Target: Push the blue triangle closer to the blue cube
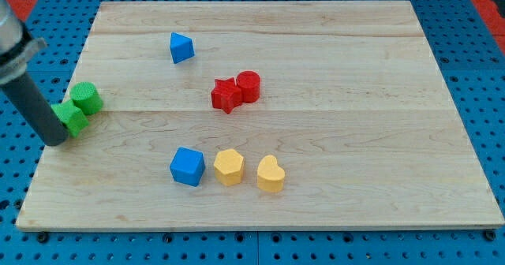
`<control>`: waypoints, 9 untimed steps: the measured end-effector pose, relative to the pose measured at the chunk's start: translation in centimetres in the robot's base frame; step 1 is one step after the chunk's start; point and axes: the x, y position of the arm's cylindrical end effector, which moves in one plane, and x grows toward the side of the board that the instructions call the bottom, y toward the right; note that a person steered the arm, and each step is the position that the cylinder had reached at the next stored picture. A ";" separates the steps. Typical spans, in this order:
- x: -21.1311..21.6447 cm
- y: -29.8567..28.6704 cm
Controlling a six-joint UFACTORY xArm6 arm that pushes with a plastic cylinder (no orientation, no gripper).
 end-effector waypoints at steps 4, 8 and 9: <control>-6.7 6.4; -20.2 27.0; -21.7 24.6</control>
